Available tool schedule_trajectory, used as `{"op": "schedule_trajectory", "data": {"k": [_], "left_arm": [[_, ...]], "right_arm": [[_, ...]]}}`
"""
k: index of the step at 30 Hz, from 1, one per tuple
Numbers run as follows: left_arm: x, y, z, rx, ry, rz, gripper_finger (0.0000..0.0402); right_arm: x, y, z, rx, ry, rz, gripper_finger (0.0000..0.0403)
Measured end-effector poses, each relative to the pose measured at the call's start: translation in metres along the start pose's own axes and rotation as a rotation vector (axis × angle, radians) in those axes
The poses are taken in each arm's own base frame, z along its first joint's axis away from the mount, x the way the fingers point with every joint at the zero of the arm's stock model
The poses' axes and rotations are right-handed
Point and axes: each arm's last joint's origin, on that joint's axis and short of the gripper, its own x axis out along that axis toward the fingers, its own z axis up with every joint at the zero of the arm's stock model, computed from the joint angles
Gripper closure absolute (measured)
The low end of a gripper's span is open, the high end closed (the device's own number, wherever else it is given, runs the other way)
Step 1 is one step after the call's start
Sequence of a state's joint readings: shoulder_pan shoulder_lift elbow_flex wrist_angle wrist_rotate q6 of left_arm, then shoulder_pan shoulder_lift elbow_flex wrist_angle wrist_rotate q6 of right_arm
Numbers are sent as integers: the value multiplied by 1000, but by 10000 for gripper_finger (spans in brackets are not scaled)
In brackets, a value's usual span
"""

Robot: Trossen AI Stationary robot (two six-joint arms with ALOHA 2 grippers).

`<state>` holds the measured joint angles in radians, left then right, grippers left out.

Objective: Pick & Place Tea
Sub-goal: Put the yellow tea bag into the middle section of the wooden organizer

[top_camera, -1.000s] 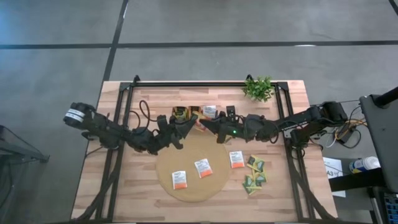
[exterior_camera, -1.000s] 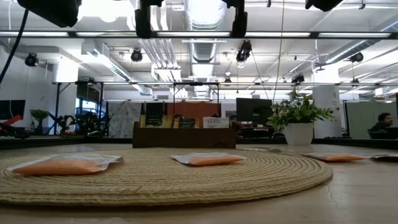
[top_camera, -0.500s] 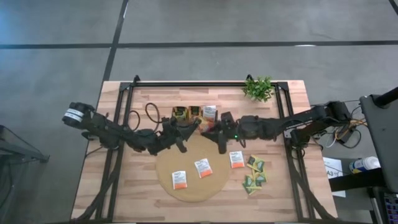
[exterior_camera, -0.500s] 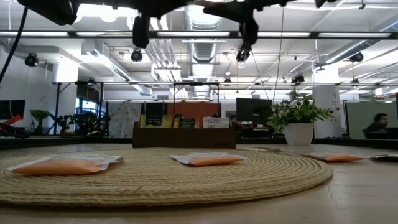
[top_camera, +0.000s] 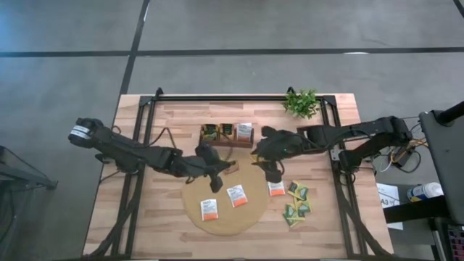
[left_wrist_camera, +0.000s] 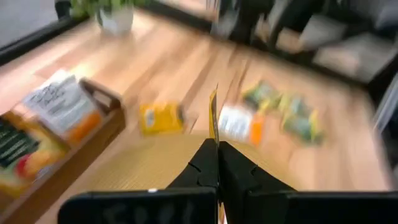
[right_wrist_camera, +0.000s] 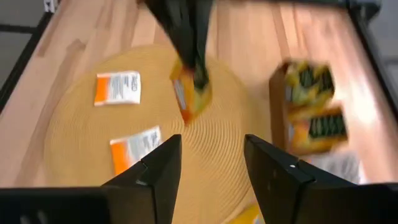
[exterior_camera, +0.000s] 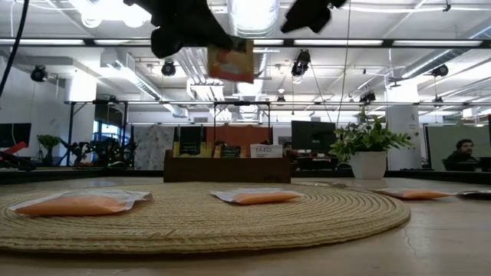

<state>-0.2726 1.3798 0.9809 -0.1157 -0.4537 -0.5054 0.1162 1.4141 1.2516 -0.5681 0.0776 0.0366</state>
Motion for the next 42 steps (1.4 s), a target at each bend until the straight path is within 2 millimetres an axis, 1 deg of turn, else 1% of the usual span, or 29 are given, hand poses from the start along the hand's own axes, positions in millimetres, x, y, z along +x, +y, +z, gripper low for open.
{"op": "schedule_trajectory", "data": {"k": [2,4,7,11,15,22,29,38,42], "left_arm": [[1,-3,5,57,50,25,401],[0,-6,11,87,54,27,401],[-1,-10,19,116,36,17,401],[-1,-10,19,125,39,18,401],[-1,-9,13,127,68,27,401],[0,-11,15,145,50,16,401],[0,-12,15,168,52,-1,401],[-1,-13,18,185,34,-8,401],[-1,-13,18,185,33,-9,401]], "right_arm": [[3,1,13,-49,2,1,235],[12,2,22,-88,24,2,238],[27,4,30,-129,75,3,240],[41,5,39,-162,108,5,241],[46,6,45,-170,105,6,241],[53,7,44,-179,114,31,252],[53,6,45,-164,101,37,269],[55,1,46,-134,77,26,309],[55,-2,46,-111,78,56,328]]}}
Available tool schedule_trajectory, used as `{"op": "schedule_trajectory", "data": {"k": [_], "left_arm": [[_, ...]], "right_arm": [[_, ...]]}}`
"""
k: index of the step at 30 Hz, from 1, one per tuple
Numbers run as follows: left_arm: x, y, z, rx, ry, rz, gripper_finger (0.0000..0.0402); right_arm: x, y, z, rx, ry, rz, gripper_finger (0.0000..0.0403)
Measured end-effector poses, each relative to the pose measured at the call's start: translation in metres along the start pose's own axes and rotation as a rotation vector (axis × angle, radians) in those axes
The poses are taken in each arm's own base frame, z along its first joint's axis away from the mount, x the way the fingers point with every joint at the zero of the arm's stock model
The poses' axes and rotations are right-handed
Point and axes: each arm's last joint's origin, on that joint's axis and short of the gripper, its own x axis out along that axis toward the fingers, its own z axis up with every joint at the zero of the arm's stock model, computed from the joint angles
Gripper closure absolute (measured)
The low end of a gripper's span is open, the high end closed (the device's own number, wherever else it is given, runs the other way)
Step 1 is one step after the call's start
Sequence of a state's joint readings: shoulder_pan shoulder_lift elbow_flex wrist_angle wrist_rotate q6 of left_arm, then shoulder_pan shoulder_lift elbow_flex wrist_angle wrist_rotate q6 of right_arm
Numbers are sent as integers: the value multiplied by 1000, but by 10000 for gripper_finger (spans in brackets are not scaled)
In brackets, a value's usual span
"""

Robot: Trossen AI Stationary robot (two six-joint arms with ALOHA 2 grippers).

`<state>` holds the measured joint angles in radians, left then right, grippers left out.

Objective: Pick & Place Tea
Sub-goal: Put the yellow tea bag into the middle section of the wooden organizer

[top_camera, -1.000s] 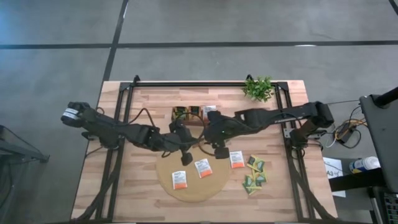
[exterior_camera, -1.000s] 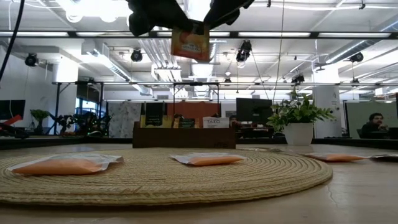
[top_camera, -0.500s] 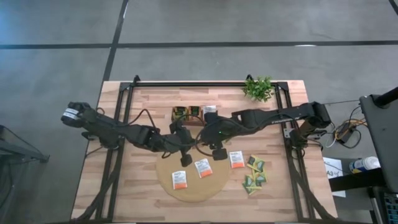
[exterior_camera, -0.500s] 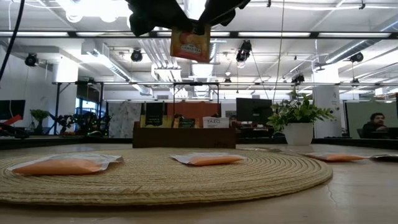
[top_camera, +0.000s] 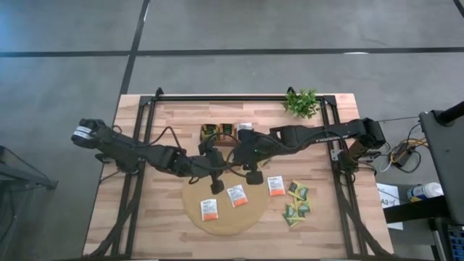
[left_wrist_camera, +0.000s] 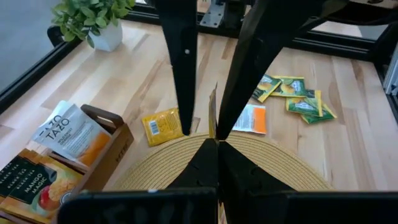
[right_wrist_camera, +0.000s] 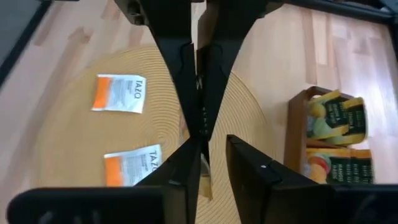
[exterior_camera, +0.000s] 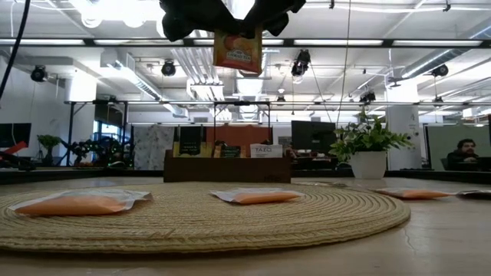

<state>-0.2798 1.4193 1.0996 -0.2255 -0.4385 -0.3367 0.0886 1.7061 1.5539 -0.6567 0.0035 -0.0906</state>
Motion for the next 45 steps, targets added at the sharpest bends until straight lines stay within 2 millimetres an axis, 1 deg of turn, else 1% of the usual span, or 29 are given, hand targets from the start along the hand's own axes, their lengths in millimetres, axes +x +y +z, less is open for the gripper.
{"op": "schedule_trajectory", "data": {"k": [12,16,19,22,25,30,33,35,39,43,45], "left_arm": [[0,0,1,22,-11,9,401],[0,0,1,16,-16,6,399],[0,0,1,-8,-18,6,385],[1,0,0,-62,-21,15,363],[-1,0,-1,-105,-31,67,338],[-6,-3,-7,-109,-64,210,302],[-13,-6,-10,-112,-87,288,288],[-19,-8,-13,-147,-103,322,284],[-34,-9,-16,-282,-137,365,283],[-45,-11,-20,-344,-199,418,283],[-50,-11,-20,-368,-228,435,283]], "right_arm": [[0,-3,-3,12,23,13,388],[0,-3,-3,9,22,10,394],[0,-3,-3,9,22,8,394],[0,-4,-3,10,22,1,394],[0,-6,-3,13,23,-9,394],[0,-11,-4,29,22,-30,394],[0,-19,-4,51,24,-90,394],[0,-27,-5,92,20,-121,394],[3,-47,-9,163,-5,-164,394],[10,-70,-18,209,-52,-203,394],[15,-81,-26,244,-69,-196,394]]}}
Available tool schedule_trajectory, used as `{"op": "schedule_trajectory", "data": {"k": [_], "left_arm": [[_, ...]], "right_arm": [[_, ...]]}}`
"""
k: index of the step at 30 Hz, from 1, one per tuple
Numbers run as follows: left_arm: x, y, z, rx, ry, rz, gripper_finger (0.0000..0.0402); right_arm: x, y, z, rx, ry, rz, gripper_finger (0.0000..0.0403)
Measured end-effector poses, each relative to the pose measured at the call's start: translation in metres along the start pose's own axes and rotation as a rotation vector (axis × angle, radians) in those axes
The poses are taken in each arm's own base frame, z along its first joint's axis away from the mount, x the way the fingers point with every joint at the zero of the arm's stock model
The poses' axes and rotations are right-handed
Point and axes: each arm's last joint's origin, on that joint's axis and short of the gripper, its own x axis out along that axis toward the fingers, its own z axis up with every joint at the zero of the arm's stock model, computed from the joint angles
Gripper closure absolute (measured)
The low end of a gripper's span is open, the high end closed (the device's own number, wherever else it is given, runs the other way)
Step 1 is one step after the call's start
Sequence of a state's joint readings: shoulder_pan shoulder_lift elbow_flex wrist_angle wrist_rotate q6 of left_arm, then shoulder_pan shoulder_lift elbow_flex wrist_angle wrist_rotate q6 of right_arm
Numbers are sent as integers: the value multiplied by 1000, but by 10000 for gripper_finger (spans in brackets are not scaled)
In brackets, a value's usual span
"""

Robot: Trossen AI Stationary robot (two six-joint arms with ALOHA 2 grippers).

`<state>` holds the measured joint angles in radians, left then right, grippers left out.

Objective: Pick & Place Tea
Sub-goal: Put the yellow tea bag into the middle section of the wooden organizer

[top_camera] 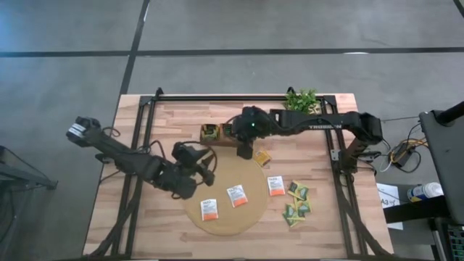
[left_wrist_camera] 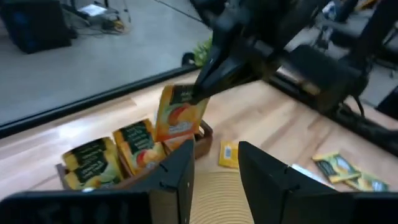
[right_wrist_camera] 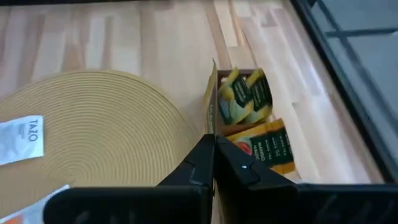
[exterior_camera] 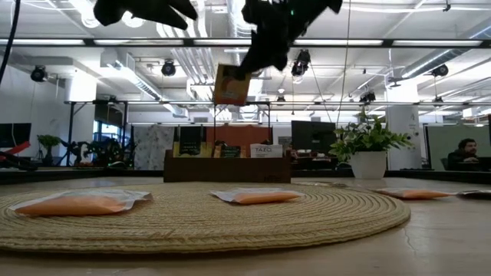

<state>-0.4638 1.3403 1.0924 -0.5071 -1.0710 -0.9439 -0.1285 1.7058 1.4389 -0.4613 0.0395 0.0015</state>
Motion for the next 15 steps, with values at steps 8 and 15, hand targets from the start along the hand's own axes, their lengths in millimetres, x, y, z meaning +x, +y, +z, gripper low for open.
{"op": "schedule_trajectory", "data": {"k": [8,15], "left_arm": [[-21,44,13,-49,-25,132,288],[-19,92,25,-36,10,166,304]], "right_arm": [[23,-24,-31,24,-4,17,394],[56,-36,-44,7,18,-1,394]]}}
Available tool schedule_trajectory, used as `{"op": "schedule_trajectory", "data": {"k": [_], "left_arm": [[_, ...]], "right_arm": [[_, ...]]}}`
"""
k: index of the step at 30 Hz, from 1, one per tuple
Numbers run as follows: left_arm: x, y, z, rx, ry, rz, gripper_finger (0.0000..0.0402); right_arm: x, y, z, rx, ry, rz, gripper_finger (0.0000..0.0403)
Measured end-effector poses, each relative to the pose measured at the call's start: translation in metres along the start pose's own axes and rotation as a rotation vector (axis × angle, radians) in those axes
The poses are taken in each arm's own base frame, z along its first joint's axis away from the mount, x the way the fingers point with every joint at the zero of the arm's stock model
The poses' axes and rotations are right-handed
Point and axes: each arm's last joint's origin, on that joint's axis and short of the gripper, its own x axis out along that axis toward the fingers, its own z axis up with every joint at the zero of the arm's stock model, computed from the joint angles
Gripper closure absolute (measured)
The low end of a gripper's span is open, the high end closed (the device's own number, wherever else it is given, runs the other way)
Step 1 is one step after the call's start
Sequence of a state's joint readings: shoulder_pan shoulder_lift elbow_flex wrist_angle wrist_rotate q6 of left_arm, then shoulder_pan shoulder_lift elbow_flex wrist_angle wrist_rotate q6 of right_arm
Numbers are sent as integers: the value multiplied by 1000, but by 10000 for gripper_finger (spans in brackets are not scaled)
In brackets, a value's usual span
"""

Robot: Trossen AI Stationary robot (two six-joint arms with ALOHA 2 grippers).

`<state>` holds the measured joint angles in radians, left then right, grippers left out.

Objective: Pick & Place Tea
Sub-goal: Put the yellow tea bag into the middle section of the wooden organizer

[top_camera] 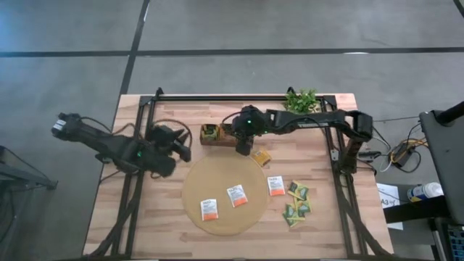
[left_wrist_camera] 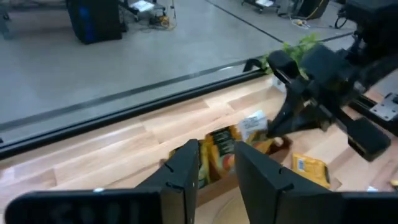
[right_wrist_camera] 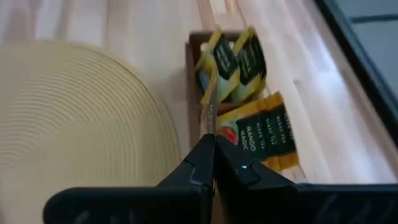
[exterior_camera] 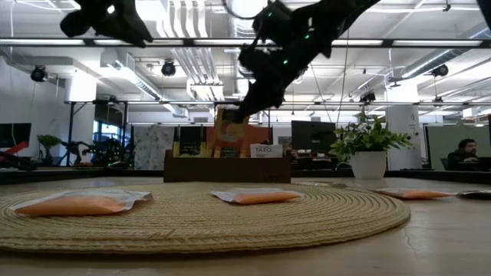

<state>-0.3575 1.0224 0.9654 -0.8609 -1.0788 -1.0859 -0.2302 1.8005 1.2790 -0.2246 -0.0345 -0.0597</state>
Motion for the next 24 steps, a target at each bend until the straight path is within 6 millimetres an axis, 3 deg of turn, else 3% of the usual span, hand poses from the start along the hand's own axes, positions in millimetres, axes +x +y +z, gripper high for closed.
{"op": "schedule_trajectory", "data": {"k": [4,10,14,24], "left_arm": [[13,23,-3,-24,23,-41,313],[18,45,-12,-85,1,-154,314],[17,57,-20,-107,-12,-171,314],[19,68,-34,-105,-5,-178,314]], "right_arm": [[23,-5,8,-19,14,-5,394],[38,-13,25,-41,73,-21,394],[47,-21,18,-41,173,-23,394],[38,-24,16,-31,222,-23,394]]}}
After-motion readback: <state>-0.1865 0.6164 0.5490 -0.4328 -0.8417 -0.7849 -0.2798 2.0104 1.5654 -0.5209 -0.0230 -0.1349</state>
